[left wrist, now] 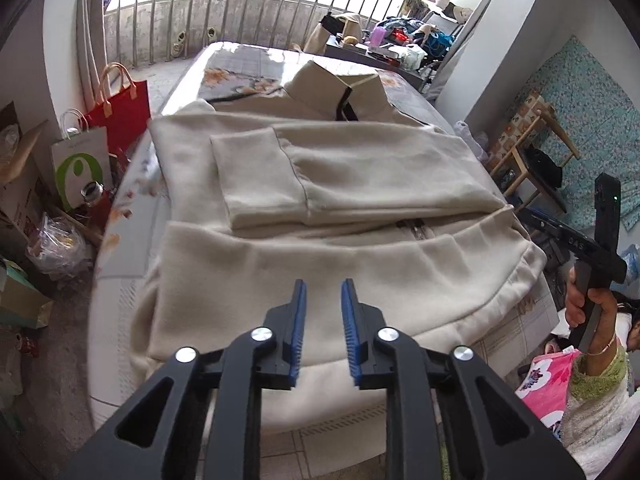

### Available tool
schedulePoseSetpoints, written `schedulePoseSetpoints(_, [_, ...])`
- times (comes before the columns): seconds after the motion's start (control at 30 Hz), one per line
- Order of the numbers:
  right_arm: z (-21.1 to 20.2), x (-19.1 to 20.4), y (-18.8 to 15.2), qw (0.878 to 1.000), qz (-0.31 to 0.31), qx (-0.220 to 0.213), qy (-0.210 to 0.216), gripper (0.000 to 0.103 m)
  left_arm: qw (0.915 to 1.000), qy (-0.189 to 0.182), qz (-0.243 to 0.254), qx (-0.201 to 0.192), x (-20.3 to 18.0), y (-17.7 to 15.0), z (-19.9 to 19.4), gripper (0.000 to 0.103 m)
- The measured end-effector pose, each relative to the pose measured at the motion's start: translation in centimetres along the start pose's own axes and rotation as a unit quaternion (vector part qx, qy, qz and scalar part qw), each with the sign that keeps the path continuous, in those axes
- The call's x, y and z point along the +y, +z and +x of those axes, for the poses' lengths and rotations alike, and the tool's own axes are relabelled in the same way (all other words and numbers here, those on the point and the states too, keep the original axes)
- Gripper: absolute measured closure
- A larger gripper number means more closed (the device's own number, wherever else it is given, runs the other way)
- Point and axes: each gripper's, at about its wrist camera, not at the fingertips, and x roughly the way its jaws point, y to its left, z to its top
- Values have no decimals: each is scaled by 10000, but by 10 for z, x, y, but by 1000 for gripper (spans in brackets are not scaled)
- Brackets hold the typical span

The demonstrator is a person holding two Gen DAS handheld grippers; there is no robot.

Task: Fold large clothes
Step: 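Move both tools to the jacket collar edge and grasp it with the left tool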

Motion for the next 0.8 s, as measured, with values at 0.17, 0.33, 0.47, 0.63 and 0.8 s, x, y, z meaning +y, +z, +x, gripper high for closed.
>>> schedulePoseSetpoints(0.17, [4,26,33,9997,-210,-14,154,24,9966,739,280,-238,-4,53,-7,38])
schedulePoseSetpoints(0.33, [29,45,57,9989,-407,229,-56,19,9934,1014,474,-263,-11,98,22,24])
schedulePoseSetpoints(0.47, [47,52,72,9975,-504,493,41,19,9929,995,647,-66,-11,126,50,24])
schedulePoseSetpoints(0.63, [61,51,106,9970,-477,558,259,19,9944,839,617,-180,-1,174,66,24])
schedulePoseSetpoints(0.8, [95,52,158,9970,-423,582,296,19,9973,541,283,-419,14,229,95,24])
